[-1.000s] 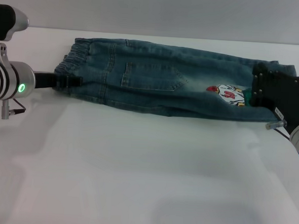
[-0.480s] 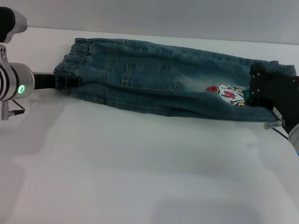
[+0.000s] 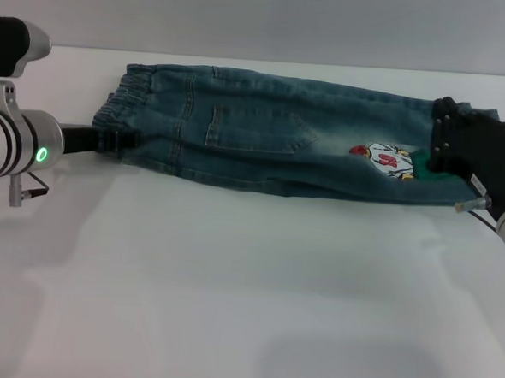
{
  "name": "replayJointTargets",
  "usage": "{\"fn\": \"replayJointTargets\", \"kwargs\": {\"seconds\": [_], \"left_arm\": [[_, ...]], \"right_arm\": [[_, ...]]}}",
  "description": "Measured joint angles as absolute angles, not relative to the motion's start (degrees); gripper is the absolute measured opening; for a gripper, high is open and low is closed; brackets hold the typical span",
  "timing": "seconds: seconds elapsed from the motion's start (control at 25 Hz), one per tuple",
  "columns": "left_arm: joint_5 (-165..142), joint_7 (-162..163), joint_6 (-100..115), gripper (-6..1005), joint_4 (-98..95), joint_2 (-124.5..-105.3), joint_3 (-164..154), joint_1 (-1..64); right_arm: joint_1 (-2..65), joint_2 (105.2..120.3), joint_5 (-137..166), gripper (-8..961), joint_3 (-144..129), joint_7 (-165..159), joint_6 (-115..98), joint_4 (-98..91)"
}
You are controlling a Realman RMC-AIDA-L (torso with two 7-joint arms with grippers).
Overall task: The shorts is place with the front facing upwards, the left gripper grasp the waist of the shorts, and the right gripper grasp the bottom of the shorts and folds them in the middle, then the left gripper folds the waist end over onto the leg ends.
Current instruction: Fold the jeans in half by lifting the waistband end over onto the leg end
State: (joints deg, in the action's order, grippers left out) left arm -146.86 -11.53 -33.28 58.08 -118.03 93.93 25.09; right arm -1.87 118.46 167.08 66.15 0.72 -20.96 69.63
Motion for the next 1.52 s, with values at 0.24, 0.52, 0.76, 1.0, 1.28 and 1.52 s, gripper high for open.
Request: {"fn": "replayJointTargets", "kwargs": {"seconds": [0.24,0.52,0.76,1.0,1.28,1.52], "left_arm": [[-146.02,-11.60,-33.03,684,58.00,-118.06,93.44,24.98],[-143.27,-11.74,-33.09,512,59.31,-118.03,93.37,24.38],[-138.82,-14.52,-33.27,346,64.50,-117.92,92.96,21.43],[-135.57,-16.45,-33.31,143,67.64,-117.86,93.29,19.21],[-134.94,-16.78,-33.56,5,67.73,-117.78,92.94,19.19],[-134.89,-17.05,-33.85,4,68.41,-117.88,92.88,19.06]], "right_arm": [[-2.37,118.39,167.09,-1,66.31,0.80,-20.49,70.26],[-2.80,118.38,167.09,-1,66.37,0.84,-20.22,70.67],[-3.07,118.38,167.08,-1,66.89,0.86,-20.21,70.75],[-3.29,118.39,167.08,-1,66.89,0.88,-20.21,70.75],[-3.94,118.38,167.08,-1,66.97,0.88,-20.21,71.41],[-4.43,118.39,167.08,-1,67.08,0.95,-20.22,71.63]]}}
